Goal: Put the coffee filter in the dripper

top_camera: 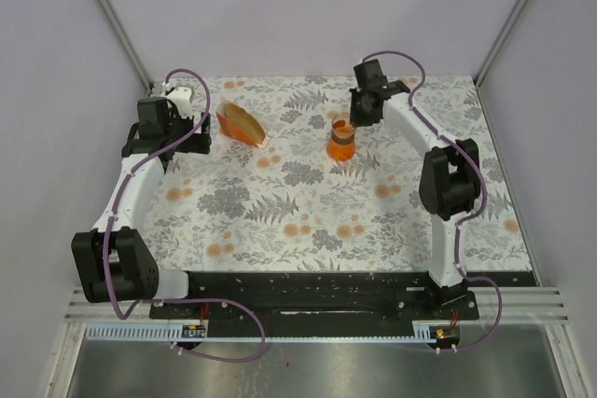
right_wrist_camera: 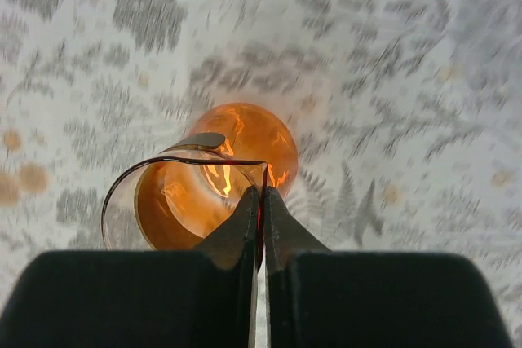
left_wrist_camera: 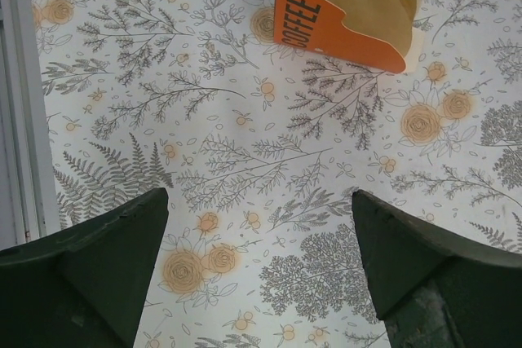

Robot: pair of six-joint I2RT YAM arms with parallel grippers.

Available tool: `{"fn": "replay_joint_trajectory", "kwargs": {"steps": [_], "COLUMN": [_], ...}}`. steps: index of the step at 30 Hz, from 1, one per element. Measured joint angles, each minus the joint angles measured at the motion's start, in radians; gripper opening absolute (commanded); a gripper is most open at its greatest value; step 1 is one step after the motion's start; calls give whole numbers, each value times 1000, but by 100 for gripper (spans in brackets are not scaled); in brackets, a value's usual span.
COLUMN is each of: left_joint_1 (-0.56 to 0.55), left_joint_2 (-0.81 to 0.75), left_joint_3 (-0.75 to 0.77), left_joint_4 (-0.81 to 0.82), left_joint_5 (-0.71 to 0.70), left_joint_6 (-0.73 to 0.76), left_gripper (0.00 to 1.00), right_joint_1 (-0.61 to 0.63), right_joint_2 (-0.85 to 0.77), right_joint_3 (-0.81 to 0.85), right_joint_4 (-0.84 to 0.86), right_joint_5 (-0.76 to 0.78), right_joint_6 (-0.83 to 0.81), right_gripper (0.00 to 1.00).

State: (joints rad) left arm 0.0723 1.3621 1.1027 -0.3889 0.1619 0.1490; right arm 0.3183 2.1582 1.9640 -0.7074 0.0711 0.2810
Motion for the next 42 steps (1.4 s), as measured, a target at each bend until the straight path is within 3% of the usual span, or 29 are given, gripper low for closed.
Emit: {"fn": "replay_joint_trajectory", "kwargs": {"steps": [5, 12, 16, 22, 31, 36, 42], "left_joint_1": [0, -17, -62, -178, -346, -457, -576], "left_joint_2": [-26, -50, -51, -51, 11, 100, 232], "left_joint_3": [6, 17, 17, 17, 94, 178, 286], "left_joint_4": [-53, -107, -129, -149, -160, -160, -166], "left_joint_5": [63, 232, 284, 338, 347, 312, 229], "left_joint_6": [10, 12, 8, 5, -5, -22, -22], "left_gripper": [94, 88, 86, 86, 85, 84, 77], "right_joint_1": [115, 225, 281, 329, 341, 341, 286], "right_joint_2": [-242, -406, -416, -427, -481, -614, -762], "right_joint_3": [-319, -528, -578, -593, -592, -592, -598], "right_joint_4": [51, 110, 121, 147, 162, 162, 158], "right_joint_5": [27, 100, 125, 141, 110, 121, 171], "right_joint_6": [71, 166, 207, 246, 257, 222, 171], "right_gripper": [0, 5, 11, 36, 63, 71, 71]}}
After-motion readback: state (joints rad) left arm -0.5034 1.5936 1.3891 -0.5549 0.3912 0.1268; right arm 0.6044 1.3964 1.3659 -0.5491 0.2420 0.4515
